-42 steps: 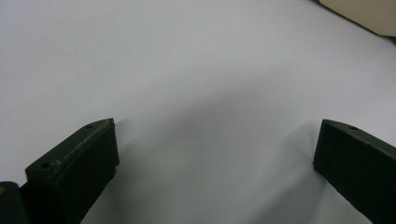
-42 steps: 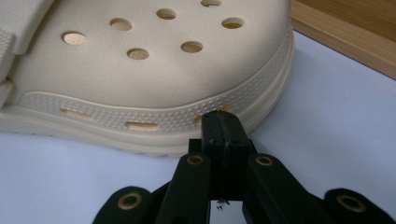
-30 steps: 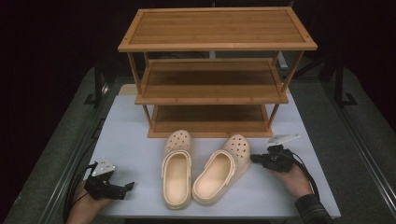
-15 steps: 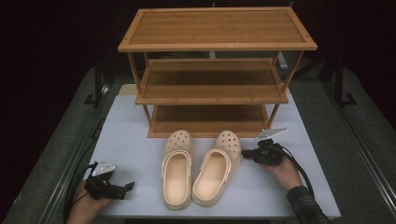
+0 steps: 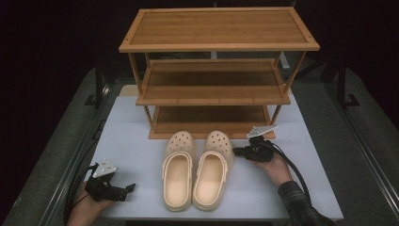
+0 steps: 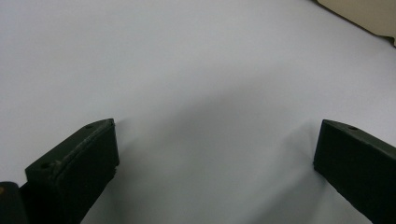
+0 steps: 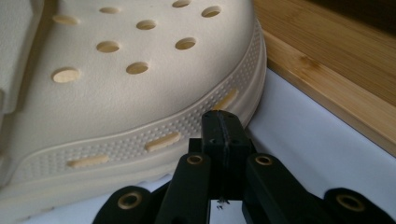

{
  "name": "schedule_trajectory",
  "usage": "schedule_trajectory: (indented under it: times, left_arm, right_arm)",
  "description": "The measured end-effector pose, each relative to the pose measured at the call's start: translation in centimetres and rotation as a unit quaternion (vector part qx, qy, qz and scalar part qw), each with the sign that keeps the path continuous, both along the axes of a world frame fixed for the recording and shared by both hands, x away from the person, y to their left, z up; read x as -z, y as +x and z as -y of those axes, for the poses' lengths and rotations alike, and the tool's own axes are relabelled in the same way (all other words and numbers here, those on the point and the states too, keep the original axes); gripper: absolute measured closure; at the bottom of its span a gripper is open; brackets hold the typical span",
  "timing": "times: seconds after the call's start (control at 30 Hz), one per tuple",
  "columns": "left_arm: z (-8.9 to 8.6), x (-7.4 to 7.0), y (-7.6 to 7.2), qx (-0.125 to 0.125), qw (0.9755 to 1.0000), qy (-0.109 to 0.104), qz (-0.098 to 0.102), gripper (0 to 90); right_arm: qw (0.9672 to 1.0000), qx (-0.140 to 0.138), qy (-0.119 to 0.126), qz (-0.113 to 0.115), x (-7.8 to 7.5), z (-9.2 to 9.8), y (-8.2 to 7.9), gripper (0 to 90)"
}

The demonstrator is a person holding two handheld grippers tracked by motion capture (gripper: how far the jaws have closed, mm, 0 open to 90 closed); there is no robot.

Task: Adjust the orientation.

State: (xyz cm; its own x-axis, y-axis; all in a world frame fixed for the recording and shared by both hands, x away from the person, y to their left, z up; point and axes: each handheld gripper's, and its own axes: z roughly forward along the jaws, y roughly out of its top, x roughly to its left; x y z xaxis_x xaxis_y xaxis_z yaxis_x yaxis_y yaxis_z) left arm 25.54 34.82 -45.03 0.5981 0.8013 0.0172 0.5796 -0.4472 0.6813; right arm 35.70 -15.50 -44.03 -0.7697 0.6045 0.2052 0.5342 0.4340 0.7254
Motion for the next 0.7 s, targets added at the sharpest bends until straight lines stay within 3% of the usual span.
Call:
schedule_trajectory:
  times: [0.1,0.23,0.7]
  left_arm:
    - [0.0,0.0,0.0,0.0,1.0,0.0,0.0,0.0]
    - [0.0,0.0,0.0,0.0,1.0,0.0,0.0,0.0]
    - [0.0,0.0,0.0,-0.001,1.0,-0.001,-0.001,0.0]
  right_arm:
    - [1.0,-0.003,-0.001,-0.006,-0.1,-0.6,0.3,89.9]
    - [1.0,-0.006,-0.005,0.002,-0.1,-1.8,0.8,89.9]
    - [1.0,-0.001,-0.001,0.009,0.1,-2.6,1.1,89.8]
